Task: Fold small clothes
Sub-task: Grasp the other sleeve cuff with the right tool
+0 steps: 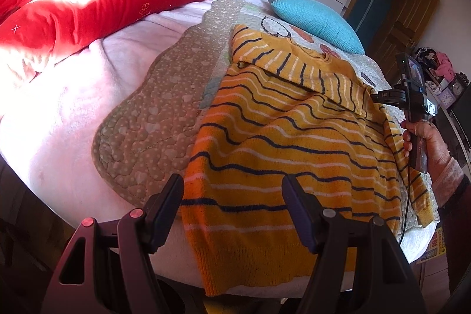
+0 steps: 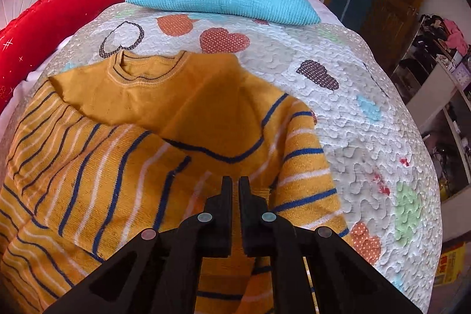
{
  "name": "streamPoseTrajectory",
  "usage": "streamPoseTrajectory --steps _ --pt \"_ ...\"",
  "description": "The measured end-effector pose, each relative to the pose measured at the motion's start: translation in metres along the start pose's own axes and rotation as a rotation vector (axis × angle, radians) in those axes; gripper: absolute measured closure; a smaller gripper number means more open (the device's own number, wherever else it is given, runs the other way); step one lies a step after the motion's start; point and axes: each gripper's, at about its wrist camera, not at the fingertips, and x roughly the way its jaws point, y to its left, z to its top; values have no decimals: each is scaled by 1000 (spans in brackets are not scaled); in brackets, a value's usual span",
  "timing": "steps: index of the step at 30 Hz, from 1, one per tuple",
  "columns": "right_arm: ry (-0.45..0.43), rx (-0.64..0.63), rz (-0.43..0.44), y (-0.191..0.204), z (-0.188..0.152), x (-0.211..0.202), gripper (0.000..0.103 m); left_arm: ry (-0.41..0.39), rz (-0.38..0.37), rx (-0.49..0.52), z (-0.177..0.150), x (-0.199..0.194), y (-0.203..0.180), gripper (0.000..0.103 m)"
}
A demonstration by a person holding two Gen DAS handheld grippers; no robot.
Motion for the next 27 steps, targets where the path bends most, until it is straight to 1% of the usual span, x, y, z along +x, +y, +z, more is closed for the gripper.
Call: streamPoseTrajectory --steps 1,2,3,4,5,6,10,13,15,17,20,24,25,27 --pt "-4 19 12 -9 -4 -7 92 -3 8 3 0 -1 1 35" --pt "-13 38 20 -19 -8 -16 81 -7 18 7 0 -2 2 35" --pt "-25 55 22 -29 -15 -26 64 -12 28 11 0 -3 3 34" --pt "-39 73 22 -40 -24 -39 56 -18 35 13 0 -4 4 33" --pt "-50 88 22 -53 -34 -50 45 -24 37 12 0 -4 5 32" --pt "-54 102 20 -63 -45 -61 43 -26 34 7 -1 -4 6 30" --pt "-27 179 25 -109 -102 -90 40 12 -2 -2 -3 5 1 29" --pt "-6 255 40 -138 -150 -106 40 26 -25 19 -7 6 -13 29" --pt "0 308 73 -150 -181 -114 39 24 -37 43 -9 4 -24 29" --pt "3 358 110 -158 -209 -121 39 24 -42 71 -11 2 -36 29" --pt "-2 393 159 -157 -241 -126 38 34 -50 102 -14 2 -51 29" --pt "-33 408 192 -147 -262 -124 39 56 -71 132 -19 2 -69 29" --pt "-42 421 214 -146 -265 -122 41 57 -72 143 -21 1 -73 29" --pt "-54 466 291 -148 -268 -118 61 54 -68 169 -23 -3 -82 29"
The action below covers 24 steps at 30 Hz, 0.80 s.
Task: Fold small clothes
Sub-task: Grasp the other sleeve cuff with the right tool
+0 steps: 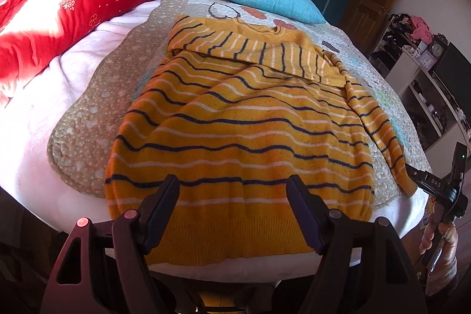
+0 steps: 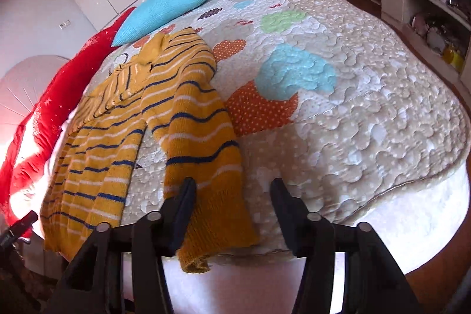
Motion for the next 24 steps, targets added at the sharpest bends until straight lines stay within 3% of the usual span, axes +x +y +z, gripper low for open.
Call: streamPoseTrajectory --steps 2,7,9,12,16,19,22,24 --pt "8 51 69 -5 1 3 68 -5 6 19 0 -3 -6 29" --pt "20 111 167 -5 -2 13 69 11 6 26 -2 0 -14 29" --pt "23 109 184 0 -3 17 84 23 4 30 -3 2 -17 29" --pt "2 129 188 2 -1 16 93 38 7 37 -2 5 -21 29" --pt "-143 185 113 -23 18 -23 93 35 17 42 2 3 -23 29" --pt "-237 228 -54 -61 42 -53 93 26 25 44 5 4 -21 29" --pt "-280 269 -195 -100 67 -65 93 41 19 40 7 11 -22 29" --pt "-268 283 -238 -118 83 -59 92 54 11 39 7 16 -26 29"
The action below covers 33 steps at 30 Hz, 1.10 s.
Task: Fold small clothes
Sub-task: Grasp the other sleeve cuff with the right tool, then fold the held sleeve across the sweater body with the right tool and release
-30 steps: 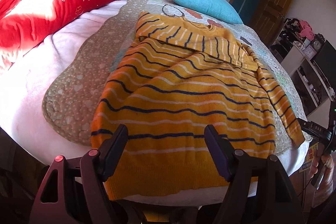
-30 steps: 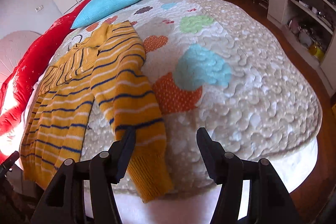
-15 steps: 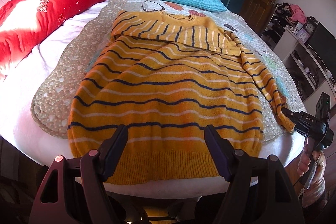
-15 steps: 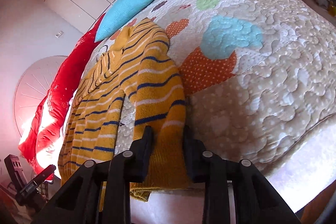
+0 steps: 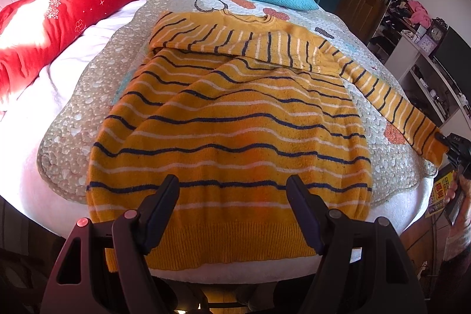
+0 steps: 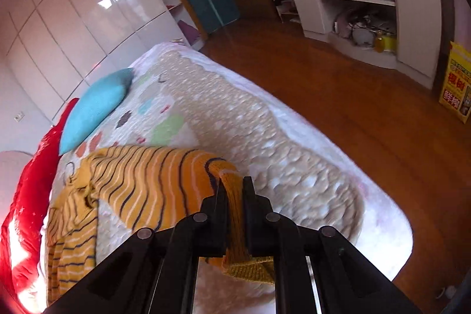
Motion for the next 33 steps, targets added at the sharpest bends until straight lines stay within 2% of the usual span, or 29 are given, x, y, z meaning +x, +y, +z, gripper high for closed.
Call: streamPoseTrajectory --steps 4,6,7,10,14,16,18,20,22,23,24,25,26,27,29,31,33 --pt "40 -42 -80 -6 18 27 86 9 -18 14 -1 2 -7 29" --pt "10 -23 -124 -14 25 23 75 4 -10 30 -2 0 -10 29" --pt "-8 11 -105 -25 26 11 73 2 -6 35 -1 -1 -10 29" --pt "-26 136 38 -50 16 -17 66 -3 -3 31 1 0 -6 29" --pt "54 209 231 -53 -24 -31 65 12 -21 2 2 8 -2 29" --pt "101 244 287 -50 -45 -27 62 27 -37 -4 3 14 -3 29" --pt "128 262 279 -45 -58 -16 55 36 -57 -6 2 16 -5 29" --pt "144 285 242 -43 -63 -2 55 33 -69 2 1 14 -8 29" --pt "114 313 226 -41 -59 6 55 15 -65 15 -1 8 -8 29" --pt "89 312 191 -39 -54 9 55 3 -59 18 -1 5 -7 29" --pt "68 306 161 -38 -49 10 57 -10 -50 15 -1 2 -4 29" --pt "58 288 133 -34 -44 14 64 -20 -42 8 -2 -1 0 29" --pt "54 268 96 -30 -38 17 93 -27 -38 -2 -1 -3 4 29" --pt "56 249 60 -25 -32 19 97 -31 -37 -14 -1 -5 9 29" --pt "19 214 30 -14 -16 11 97 -33 -35 -37 -1 -9 21 29" --pt "-32 147 18 11 5 -5 97 -48 -39 -54 -2 -14 33 29" --pt "-75 47 24 53 27 -20 97 -70 -36 -67 -3 -20 44 29"
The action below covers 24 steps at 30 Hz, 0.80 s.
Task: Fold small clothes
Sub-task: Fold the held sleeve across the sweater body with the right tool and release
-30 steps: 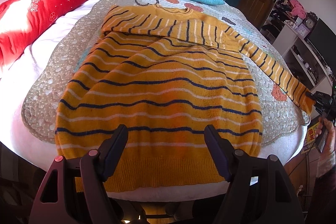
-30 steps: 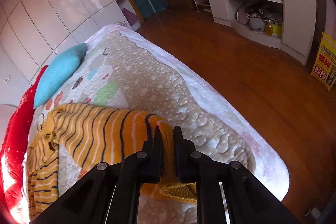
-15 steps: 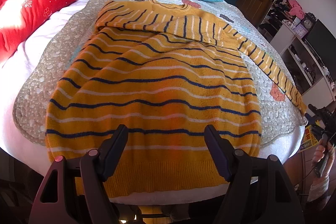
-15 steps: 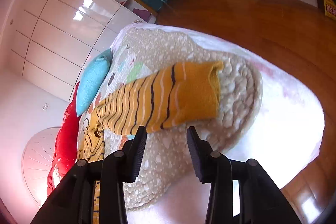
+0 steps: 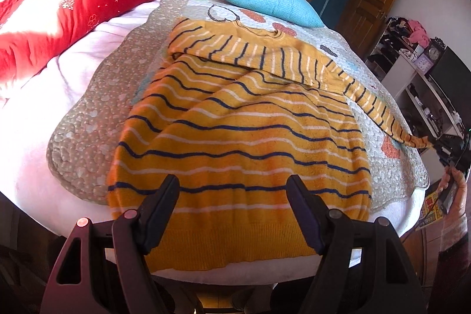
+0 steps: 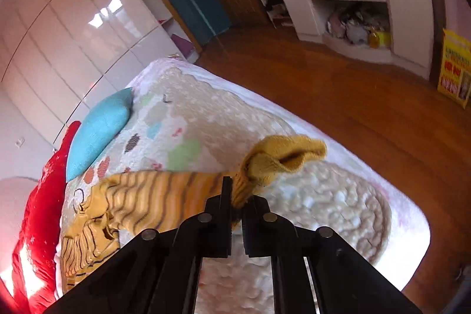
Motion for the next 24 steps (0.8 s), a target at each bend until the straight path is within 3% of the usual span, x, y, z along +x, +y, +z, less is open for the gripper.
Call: streamPoseTrajectory --steps 3,6,9,13,18,24 --pt "-26 -174 65 85 17 -11 97 -25 4 -23 -1 -6 15 29" --pt "4 -309 175 180 10 -2 97 -42 -1 -55 -4 -9 31 29" --pt "85 -405 298 269 -18 24 97 -47 3 -99 -10 -12 51 29" --pt "226 -544 403 370 -87 63 97 -59 41 -172 -19 -18 84 29" --pt "351 -720 403 453 -179 108 97 -71 85 -260 -28 -26 124 29" --pt "433 -814 373 495 -248 147 97 -72 121 -309 -41 -32 154 29"
